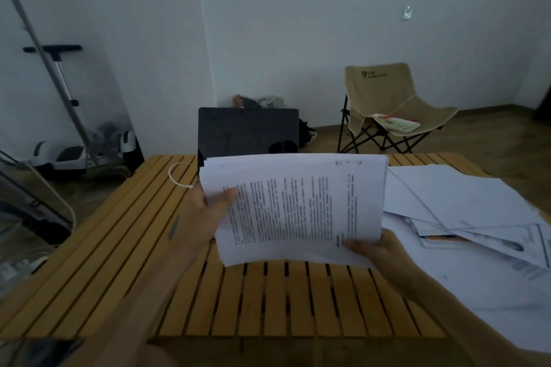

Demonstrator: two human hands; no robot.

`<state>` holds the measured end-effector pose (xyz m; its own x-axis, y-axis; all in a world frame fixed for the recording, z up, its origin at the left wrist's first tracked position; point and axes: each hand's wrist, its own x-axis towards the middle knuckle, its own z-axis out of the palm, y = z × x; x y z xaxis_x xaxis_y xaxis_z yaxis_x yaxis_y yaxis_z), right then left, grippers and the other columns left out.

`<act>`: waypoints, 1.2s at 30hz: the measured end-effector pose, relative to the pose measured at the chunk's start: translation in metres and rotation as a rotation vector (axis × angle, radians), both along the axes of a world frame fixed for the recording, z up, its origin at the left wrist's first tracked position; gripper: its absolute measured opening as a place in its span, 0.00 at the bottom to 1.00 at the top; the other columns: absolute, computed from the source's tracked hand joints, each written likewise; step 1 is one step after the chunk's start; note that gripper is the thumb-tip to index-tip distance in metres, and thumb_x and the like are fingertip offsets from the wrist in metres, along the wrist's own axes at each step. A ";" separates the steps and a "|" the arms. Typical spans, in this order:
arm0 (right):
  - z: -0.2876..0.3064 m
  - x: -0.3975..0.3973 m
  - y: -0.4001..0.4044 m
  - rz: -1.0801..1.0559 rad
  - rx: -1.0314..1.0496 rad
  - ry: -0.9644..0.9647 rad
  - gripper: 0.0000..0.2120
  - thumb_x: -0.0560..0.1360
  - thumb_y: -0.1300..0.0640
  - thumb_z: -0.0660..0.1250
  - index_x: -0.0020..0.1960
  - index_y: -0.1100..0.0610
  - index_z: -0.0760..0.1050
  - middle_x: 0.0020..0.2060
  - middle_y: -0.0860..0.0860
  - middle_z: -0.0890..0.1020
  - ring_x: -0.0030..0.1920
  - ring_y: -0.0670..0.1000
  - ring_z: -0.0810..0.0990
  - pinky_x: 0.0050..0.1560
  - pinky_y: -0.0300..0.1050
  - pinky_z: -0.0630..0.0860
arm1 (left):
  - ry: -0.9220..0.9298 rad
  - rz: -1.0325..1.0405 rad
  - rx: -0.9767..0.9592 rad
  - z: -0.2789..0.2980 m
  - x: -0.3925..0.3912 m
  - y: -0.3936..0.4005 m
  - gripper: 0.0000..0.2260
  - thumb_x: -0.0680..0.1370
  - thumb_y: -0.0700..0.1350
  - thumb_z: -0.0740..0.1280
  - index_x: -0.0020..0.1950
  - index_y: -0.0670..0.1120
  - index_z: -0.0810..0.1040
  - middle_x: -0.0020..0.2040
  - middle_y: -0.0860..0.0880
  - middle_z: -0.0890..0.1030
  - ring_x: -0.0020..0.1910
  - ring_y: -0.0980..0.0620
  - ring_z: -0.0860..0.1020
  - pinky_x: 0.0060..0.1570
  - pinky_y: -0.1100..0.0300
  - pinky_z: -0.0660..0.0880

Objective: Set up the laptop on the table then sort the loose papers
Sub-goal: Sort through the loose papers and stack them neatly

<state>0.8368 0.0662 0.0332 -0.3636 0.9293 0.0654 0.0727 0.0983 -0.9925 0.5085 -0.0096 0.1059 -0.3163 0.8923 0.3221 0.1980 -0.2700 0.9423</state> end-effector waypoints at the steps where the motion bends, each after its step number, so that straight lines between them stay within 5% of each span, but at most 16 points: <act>1: 0.000 0.000 0.000 0.015 -0.010 0.001 0.14 0.73 0.59 0.74 0.59 0.54 0.82 0.52 0.50 0.86 0.54 0.50 0.84 0.53 0.48 0.82 | 0.007 -0.010 -0.002 -0.001 -0.003 0.001 0.11 0.80 0.42 0.67 0.62 0.45 0.78 0.56 0.48 0.84 0.54 0.49 0.83 0.50 0.53 0.81; 7: -0.010 0.003 -0.001 0.041 -0.005 -0.103 0.16 0.72 0.61 0.76 0.59 0.55 0.82 0.53 0.52 0.86 0.55 0.53 0.84 0.55 0.59 0.82 | 0.042 -0.031 -0.057 -0.005 -0.001 -0.004 0.11 0.80 0.50 0.65 0.57 0.45 0.80 0.50 0.47 0.84 0.48 0.49 0.83 0.45 0.56 0.80; 11: -0.011 0.003 -0.002 0.053 0.014 -0.085 0.18 0.72 0.61 0.75 0.61 0.56 0.80 0.54 0.53 0.85 0.56 0.53 0.84 0.55 0.59 0.82 | 0.082 0.079 -0.018 0.015 0.000 0.006 0.28 0.77 0.65 0.61 0.47 0.38 0.76 0.41 0.43 0.80 0.40 0.45 0.79 0.44 0.53 0.74; 14: -0.010 0.004 -0.005 0.056 0.019 -0.073 0.23 0.68 0.55 0.77 0.62 0.56 0.79 0.54 0.52 0.85 0.56 0.52 0.84 0.54 0.54 0.83 | 0.066 0.128 0.003 0.024 0.007 0.013 0.21 0.80 0.59 0.62 0.39 0.42 0.70 0.35 0.46 0.74 0.33 0.52 0.75 0.38 0.58 0.70; 18: -0.006 0.006 -0.008 0.105 -0.041 -0.041 0.22 0.69 0.57 0.78 0.62 0.56 0.79 0.54 0.50 0.85 0.55 0.50 0.84 0.54 0.51 0.83 | -0.092 0.191 -0.043 0.018 0.007 0.021 0.13 0.78 0.53 0.63 0.39 0.46 0.75 0.39 0.48 0.74 0.40 0.50 0.73 0.42 0.55 0.68; 22: -0.010 0.006 -0.004 0.100 -0.032 -0.037 0.22 0.67 0.56 0.79 0.59 0.57 0.78 0.51 0.54 0.85 0.55 0.54 0.84 0.54 0.55 0.83 | -0.148 0.175 -0.069 0.015 0.004 0.025 0.20 0.77 0.60 0.62 0.36 0.44 0.76 0.37 0.44 0.76 0.40 0.46 0.73 0.43 0.52 0.69; 25: -0.024 0.007 0.001 0.006 -0.110 -0.086 0.36 0.60 0.43 0.77 0.62 0.61 0.75 0.55 0.58 0.82 0.53 0.52 0.83 0.58 0.53 0.81 | -0.088 0.216 -0.027 0.013 0.008 0.025 0.22 0.77 0.57 0.63 0.35 0.39 0.76 0.32 0.45 0.75 0.36 0.48 0.73 0.41 0.52 0.69; 29: -0.033 0.006 0.002 -0.007 -0.090 -0.066 0.46 0.55 0.38 0.80 0.66 0.59 0.73 0.58 0.60 0.79 0.45 0.46 0.80 0.51 0.42 0.82 | -0.101 0.380 0.034 0.026 0.021 0.026 0.17 0.78 0.46 0.64 0.36 0.34 0.74 0.31 0.44 0.72 0.33 0.51 0.70 0.37 0.57 0.67; 30: -0.026 0.005 0.002 0.002 -0.045 -0.039 0.46 0.55 0.43 0.84 0.66 0.59 0.73 0.59 0.61 0.79 0.46 0.48 0.81 0.47 0.39 0.82 | -0.106 0.446 0.053 0.033 0.021 0.027 0.16 0.78 0.46 0.63 0.35 0.36 0.72 0.31 0.43 0.69 0.32 0.51 0.68 0.36 0.57 0.65; 33: 0.002 -0.001 -0.007 0.115 0.061 0.034 0.16 0.71 0.60 0.75 0.58 0.53 0.80 0.53 0.54 0.85 0.55 0.53 0.84 0.50 0.48 0.83 | -0.160 0.571 0.097 0.047 0.020 0.031 0.14 0.76 0.47 0.63 0.32 0.44 0.67 0.30 0.44 0.64 0.30 0.50 0.63 0.31 0.57 0.61; 36: -0.004 -0.002 -0.006 0.108 -0.005 0.031 0.21 0.65 0.51 0.81 0.57 0.50 0.82 0.55 0.54 0.85 0.56 0.56 0.84 0.53 0.61 0.82 | -0.157 0.564 -0.016 0.038 0.027 0.034 0.11 0.76 0.48 0.63 0.36 0.45 0.68 0.31 0.46 0.65 0.30 0.51 0.64 0.30 0.57 0.61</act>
<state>0.8349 0.0598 0.0297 -0.4598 0.8849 0.0736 0.0308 0.0988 -0.9946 0.5359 0.0240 0.1440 -0.7865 0.5767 0.2208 0.1646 -0.1489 0.9751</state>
